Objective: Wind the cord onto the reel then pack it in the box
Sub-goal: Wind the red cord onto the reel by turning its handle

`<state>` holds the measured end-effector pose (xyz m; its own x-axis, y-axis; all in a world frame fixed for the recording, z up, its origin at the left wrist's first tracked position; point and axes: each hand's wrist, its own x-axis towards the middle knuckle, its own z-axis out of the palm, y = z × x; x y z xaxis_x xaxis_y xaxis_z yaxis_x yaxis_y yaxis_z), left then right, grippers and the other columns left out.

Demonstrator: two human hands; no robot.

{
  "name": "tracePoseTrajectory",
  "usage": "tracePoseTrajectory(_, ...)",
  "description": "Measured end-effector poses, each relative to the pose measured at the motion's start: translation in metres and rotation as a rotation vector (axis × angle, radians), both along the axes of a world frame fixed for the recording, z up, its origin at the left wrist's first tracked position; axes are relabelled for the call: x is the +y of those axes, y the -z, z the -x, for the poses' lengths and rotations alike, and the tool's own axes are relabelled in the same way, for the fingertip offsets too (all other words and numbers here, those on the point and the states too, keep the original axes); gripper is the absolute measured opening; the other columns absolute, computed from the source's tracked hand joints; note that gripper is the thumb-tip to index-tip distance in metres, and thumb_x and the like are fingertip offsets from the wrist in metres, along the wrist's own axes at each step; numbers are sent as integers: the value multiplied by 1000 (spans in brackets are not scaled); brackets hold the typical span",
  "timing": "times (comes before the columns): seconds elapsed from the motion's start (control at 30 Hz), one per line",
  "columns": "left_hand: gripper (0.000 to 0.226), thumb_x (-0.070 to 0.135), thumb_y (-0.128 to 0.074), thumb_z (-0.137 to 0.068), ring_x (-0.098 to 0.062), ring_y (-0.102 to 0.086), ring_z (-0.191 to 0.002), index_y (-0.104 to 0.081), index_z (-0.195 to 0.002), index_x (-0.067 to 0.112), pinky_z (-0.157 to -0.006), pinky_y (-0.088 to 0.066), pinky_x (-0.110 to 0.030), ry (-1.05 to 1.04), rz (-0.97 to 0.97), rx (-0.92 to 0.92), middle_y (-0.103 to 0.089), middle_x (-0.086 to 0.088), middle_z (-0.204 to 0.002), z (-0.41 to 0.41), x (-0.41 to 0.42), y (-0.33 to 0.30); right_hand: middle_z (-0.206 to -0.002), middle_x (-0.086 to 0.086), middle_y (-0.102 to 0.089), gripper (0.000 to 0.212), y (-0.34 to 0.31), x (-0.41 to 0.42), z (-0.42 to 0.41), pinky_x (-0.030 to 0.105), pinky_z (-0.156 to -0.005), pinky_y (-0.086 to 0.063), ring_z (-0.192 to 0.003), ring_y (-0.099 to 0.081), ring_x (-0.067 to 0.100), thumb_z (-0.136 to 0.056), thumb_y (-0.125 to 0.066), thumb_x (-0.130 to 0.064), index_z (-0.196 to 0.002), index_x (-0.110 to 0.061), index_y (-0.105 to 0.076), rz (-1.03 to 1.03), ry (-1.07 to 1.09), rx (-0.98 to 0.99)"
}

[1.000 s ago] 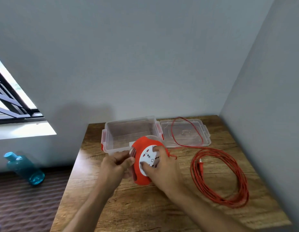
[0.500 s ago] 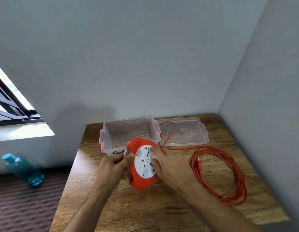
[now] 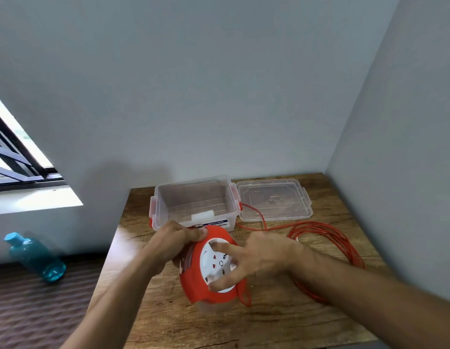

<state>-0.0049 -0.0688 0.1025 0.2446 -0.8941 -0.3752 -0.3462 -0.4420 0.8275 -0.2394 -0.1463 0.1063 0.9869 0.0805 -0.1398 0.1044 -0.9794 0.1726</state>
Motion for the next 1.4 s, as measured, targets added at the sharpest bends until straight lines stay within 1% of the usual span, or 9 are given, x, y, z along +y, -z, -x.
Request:
tracePoseTrajectory(0.1,42,61,-75,-73,-22,-81,-67,-85,-77,20,-50,-61,-26,36,7,34,-84,-3,-78,0,1,-5,-113,17,-51,41,7,-4,-5,31,-56,-40,-66,-46,27,-102,-55,-31,-141,-34,-45,-144,170,-12)
tracePoseTrajectory(0.3,32,67,-67,-67,-14,-79,-62,-83,-71,40,-45,-54,-16,23,125,-13,-83,6,-74,1,7,-7,-144,25,-45,65,19,13,-10,29,-45,-47,-54,-54,28,-93,-71,-27,-143,-41,-32,-82,206,-150)
tracePoseTrajectory(0.47,40,67,-66,-68,-16,-77,-60,-84,-74,32,-44,-55,-18,-1,222,-72,-81,2,-71,-1,14,0,-111,9,-71,57,39,36,-19,30,-54,-40,-76,-69,29,-86,-50,-56,-138,-43,-31,-173,523,-432)
tracePoseTrajectory(0.7,25,44,-77,-82,-19,-74,-57,-80,-69,23,-46,-61,-28,-140,363,-144,-73,-12,-72,21,18,13,-96,-6,-70,60,31,51,-48,21,-41,-38,-68,-66,15,-75,-66,-66,-120,-34,-43,-1014,1417,-711)
tracePoseTrajectory(0.83,28,40,-78,-84,-20,-71,-55,-77,-66,20,-46,-60,-32,-157,386,-234,-72,-10,-67,27,19,20,-77,7,-77,46,25,48,-40,24,-35,-43,-45,-67,19,-93,-64,-48,-125,-24,-42,-1630,1475,-717)
tracePoseTrajectory(0.97,37,52,-74,-78,-11,-64,-40,-81,-65,19,-39,-52,-19,-186,303,-32,-74,-15,-60,14,19,13,-107,-2,-73,41,19,40,-4,31,-57,-55,-74,-71,18,-97,-56,-42,-133,-39,-36,-482,949,-563)
tracePoseTrajectory(1.03,37,49,-74,-83,-19,-68,-45,-82,-67,16,-41,-53,-24,-152,245,-31,-76,-19,-65,8,18,11,-133,8,-60,53,13,32,9,39,-61,-60,-81,-69,27,-96,-62,-32,-141,-39,-32,-207,546,-353)
tracePoseTrajectory(1.13,42,51,-74,-84,-42,-76,-68,-83,-73,11,-47,-53,-29,-97,168,30,-79,-23,-75,0,14,7,-150,21,-42,63,5,22,14,40,-53,-59,-86,-68,36,-99,-60,-16,-143,-43,-24,-61,212,-121)
tracePoseTrajectory(1.4,65,61,-76,-66,-38,-78,-72,-80,-82,-2,-61,-60,-35,121,29,8,-82,-19,-82,-9,-11,-17,-161,16,-22,72,-9,4,-6,36,-61,-60,-81,-66,33,-95,-69,-26,-151,-46,-28,-19,83,67)
